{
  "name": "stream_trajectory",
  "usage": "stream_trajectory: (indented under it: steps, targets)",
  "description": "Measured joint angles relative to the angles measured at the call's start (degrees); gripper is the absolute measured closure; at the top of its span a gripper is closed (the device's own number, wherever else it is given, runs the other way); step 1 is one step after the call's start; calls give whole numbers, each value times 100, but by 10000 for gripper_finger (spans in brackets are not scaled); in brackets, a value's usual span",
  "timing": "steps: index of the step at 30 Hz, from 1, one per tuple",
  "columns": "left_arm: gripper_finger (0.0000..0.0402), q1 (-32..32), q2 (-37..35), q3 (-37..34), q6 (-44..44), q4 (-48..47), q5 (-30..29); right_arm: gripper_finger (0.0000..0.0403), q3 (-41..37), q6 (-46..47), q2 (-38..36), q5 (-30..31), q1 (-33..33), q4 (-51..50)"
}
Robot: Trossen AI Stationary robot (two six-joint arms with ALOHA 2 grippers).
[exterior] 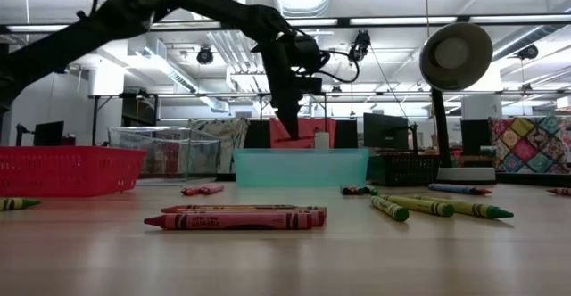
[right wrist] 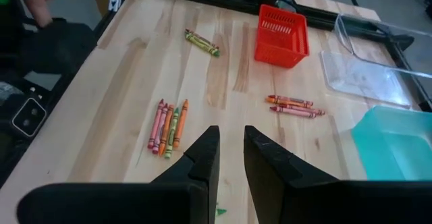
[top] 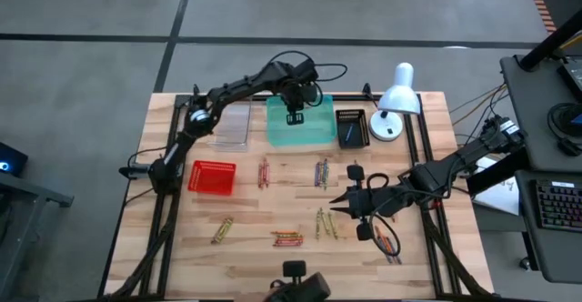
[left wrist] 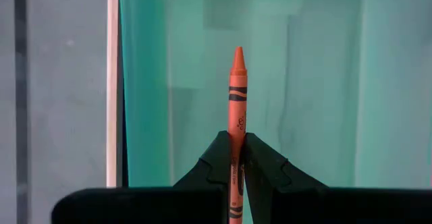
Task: Sort crayons
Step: Put the orange crayon into the green bin
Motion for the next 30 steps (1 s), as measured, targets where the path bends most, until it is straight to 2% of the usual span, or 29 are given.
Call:
stream_trajectory:
  steps: [3, 18, 30]
  targets:
    - [401, 31, 213, 222, -9, -320, 9, 344, 0, 90, 0, 1, 0, 3]
    - [401, 94, 324, -475, -233, -236, 6, 344, -11, 306, 2, 3, 0, 3]
    - [343, 123, 324, -721, -282, 150, -55, 344, -11, 312, 2, 3, 0, 3]
